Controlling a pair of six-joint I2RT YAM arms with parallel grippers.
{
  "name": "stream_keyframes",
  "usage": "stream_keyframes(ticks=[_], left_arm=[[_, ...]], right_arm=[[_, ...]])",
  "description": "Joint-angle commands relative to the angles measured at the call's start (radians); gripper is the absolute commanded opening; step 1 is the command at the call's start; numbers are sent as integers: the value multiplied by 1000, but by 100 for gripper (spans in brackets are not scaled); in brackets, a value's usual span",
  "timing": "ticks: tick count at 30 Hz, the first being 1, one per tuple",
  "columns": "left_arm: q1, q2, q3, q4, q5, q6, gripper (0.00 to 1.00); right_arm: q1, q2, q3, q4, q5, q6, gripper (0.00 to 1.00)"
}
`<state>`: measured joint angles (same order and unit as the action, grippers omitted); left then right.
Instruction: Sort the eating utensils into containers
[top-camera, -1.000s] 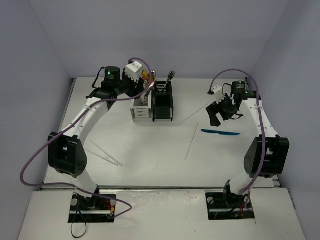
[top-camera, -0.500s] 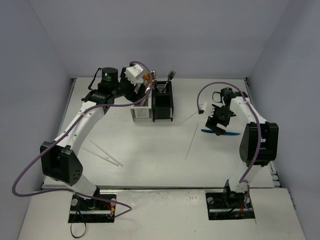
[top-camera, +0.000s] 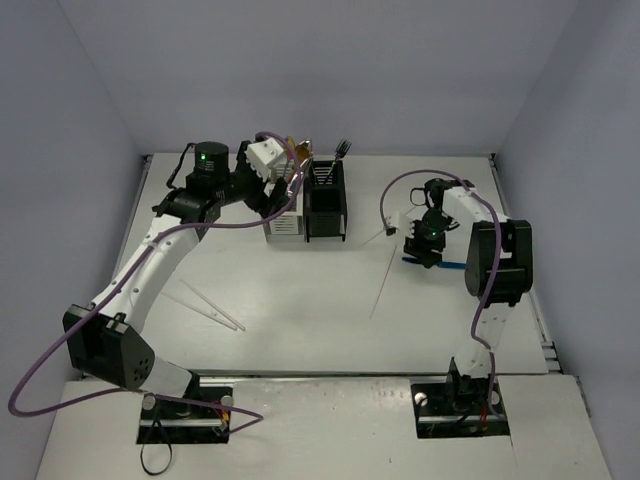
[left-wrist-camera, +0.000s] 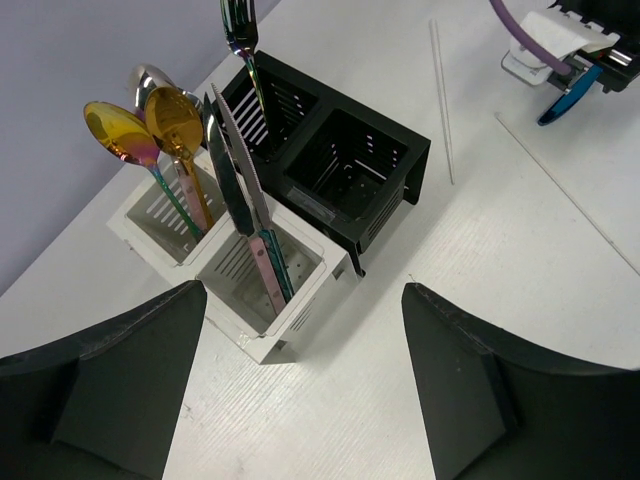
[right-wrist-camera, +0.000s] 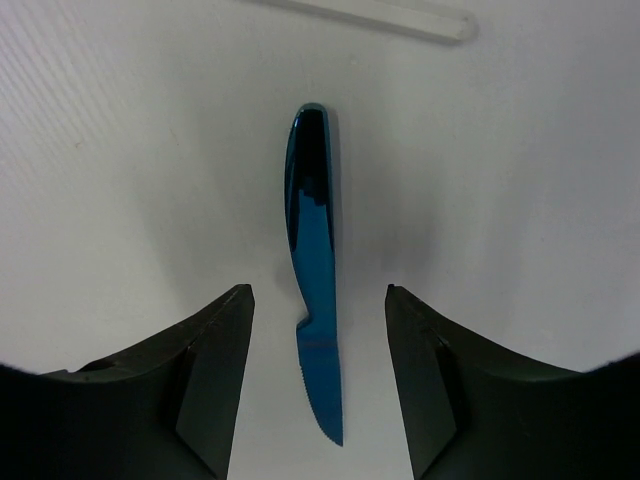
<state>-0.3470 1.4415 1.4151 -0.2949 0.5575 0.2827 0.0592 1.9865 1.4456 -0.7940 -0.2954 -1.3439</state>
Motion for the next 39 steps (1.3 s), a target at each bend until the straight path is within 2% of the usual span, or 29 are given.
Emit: stream_keyframes(ticks=[1, 8, 15, 23, 30, 39], left_arm=[[0, -59, 19, 22, 20, 18, 76], [0, -53, 28, 22, 2, 6, 76], [0, -56, 42, 16, -8, 4, 76], [0, -50, 58, 16, -23, 1, 76], [0, -71, 47, 13, -28, 10, 76], [-1, -98, 50, -46, -40, 132, 82]], right_arm=[[9, 27, 22, -49, 33, -76, 51], [7, 78, 7, -36, 84, -109, 44], [10, 54, -94, 49, 128, -159, 35], [17, 11, -138, 89, 72, -157, 0], [51, -127, -169, 54, 10, -91, 0], [59, -233, -49, -86, -216, 165, 0]])
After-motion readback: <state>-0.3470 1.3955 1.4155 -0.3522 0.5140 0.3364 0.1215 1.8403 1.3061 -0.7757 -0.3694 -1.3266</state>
